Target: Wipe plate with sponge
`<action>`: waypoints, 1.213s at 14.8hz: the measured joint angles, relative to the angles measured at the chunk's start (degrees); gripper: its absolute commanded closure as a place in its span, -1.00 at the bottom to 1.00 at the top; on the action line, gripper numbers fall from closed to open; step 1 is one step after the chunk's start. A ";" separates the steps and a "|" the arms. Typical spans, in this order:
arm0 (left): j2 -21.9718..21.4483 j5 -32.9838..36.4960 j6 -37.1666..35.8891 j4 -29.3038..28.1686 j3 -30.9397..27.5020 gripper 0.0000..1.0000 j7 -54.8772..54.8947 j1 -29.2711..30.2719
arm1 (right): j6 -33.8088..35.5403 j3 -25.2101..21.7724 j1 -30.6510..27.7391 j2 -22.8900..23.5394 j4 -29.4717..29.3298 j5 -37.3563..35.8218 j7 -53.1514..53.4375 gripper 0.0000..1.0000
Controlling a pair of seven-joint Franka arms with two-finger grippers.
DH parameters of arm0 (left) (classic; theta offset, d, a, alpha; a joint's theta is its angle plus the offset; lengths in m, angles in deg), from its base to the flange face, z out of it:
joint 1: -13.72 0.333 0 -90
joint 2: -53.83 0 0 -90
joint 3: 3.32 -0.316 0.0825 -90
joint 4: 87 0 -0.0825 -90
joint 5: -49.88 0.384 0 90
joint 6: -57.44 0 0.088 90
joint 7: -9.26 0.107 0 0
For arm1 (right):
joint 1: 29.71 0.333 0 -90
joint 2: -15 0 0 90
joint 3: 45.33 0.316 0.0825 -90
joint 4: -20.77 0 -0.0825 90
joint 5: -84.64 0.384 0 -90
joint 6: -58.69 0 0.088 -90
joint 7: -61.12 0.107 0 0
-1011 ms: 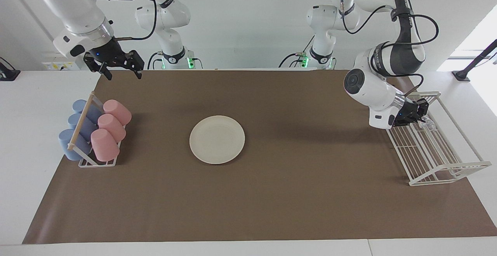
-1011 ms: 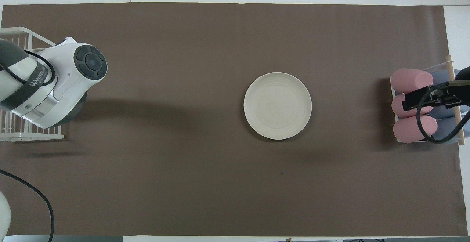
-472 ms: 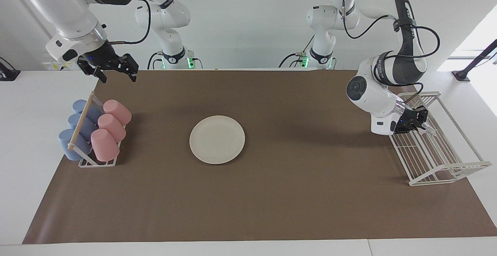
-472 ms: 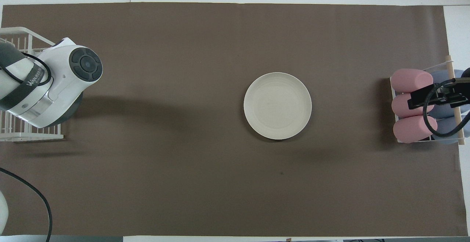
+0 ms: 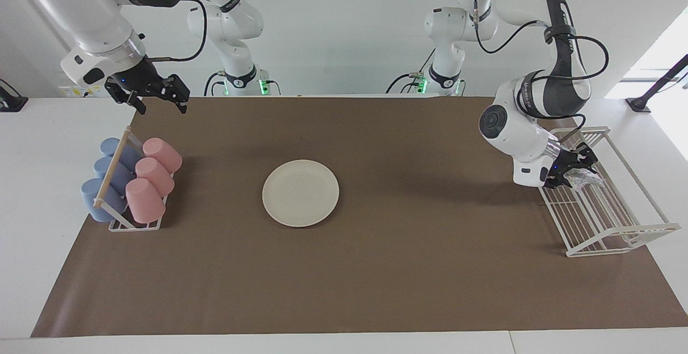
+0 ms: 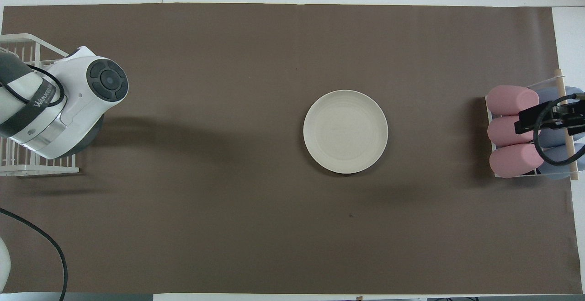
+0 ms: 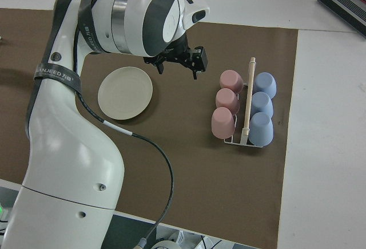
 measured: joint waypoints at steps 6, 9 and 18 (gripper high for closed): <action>-1.20 -11.20 -0.56 4.05 0.10 -1.00 0.12 0.00 | -1.07 0.09 -0.04 -0.01 -0.11 -0.02 0.00 -1.00; -3.59 -21.55 -4.46 7.29 0.11 -1.00 3.30 0.00 | -1.09 0.09 -0.07 -0.01 -0.17 -0.02 0.00 -1.00; -14.09 -54.15 -21.75 15.81 -0.76 -1.00 18.29 2.69 | -0.85 0.35 -0.18 -0.01 -0.12 -0.02 0.00 -1.00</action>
